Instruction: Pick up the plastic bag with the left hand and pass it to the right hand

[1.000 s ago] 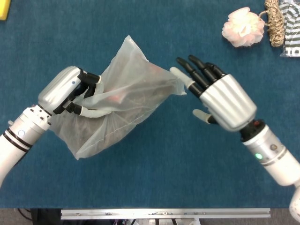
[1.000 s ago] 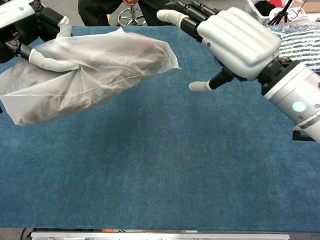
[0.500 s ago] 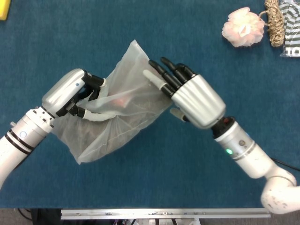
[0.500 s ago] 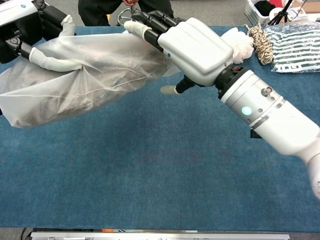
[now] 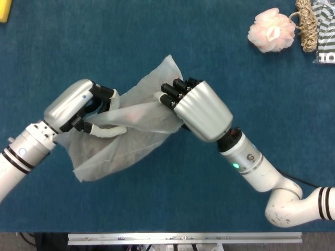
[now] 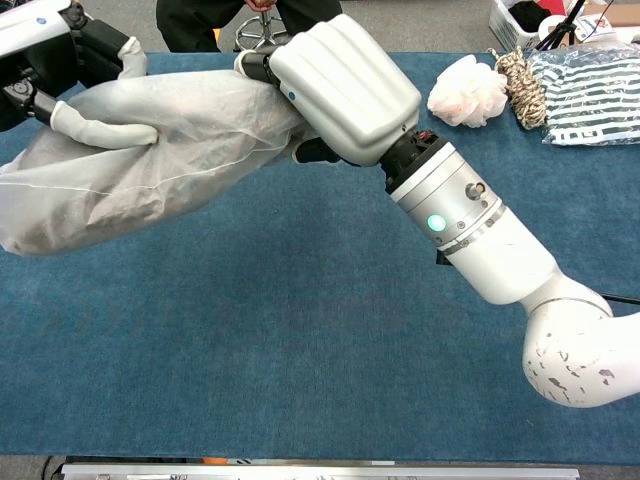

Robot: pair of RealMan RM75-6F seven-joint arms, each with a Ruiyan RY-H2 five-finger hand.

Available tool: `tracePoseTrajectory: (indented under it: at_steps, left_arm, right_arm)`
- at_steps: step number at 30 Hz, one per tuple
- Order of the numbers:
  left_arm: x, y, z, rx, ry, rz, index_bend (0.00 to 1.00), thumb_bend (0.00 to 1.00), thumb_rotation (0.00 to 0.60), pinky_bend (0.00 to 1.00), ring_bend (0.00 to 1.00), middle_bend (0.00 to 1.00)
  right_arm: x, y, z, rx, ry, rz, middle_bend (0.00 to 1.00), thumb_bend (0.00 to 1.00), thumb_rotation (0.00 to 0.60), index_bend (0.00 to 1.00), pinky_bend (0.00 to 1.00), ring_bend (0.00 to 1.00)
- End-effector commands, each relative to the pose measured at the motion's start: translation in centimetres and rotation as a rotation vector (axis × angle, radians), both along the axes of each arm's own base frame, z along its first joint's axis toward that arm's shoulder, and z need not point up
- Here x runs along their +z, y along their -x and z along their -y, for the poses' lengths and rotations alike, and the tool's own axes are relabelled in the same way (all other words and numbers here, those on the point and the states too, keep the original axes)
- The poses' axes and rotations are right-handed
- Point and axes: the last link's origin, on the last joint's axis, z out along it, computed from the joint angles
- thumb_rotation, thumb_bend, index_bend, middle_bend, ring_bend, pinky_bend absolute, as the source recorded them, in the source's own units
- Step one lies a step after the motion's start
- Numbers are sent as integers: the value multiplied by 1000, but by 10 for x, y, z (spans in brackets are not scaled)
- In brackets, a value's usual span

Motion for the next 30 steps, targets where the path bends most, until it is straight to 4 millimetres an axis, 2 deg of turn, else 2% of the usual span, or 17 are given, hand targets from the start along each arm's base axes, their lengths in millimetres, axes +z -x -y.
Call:
tracePoseTrajectory:
  at_steps: [1,6,9,12,18,22,30]
  left_arm:
    - [3,6,0,8,-11,-22,571,404,600,898,635,685]
    - [10,20,-2,28,-46,-64,425,361,600,786,498,551]
    - [14,29,-3,48,-54,-90,371,350,600,733,442,488]
    - [18,37,-4,68,-47,-119,280,325,600,589,305,341]
    - [26,52,-8,102,-63,-179,167,297,600,360,117,148]
    - [31,61,-13,140,-83,-196,147,297,600,320,82,109]
    - [38,77,-20,204,-112,-217,147,297,600,311,80,108]
  right_arm:
    - [0,4,-1,11,2,7,731,756,600,795,881,724]
    - [7,14,-1,11,11,19,743,760,600,809,896,738]
    - [13,20,-1,11,19,20,744,760,600,809,897,739]
    - [19,28,-1,14,25,13,744,760,600,810,897,739]
    - [37,44,-4,21,53,13,744,756,600,810,897,739]
    - [52,54,-7,21,77,20,744,755,600,810,897,740]
    - [81,79,-15,0,119,44,744,750,600,810,897,740]
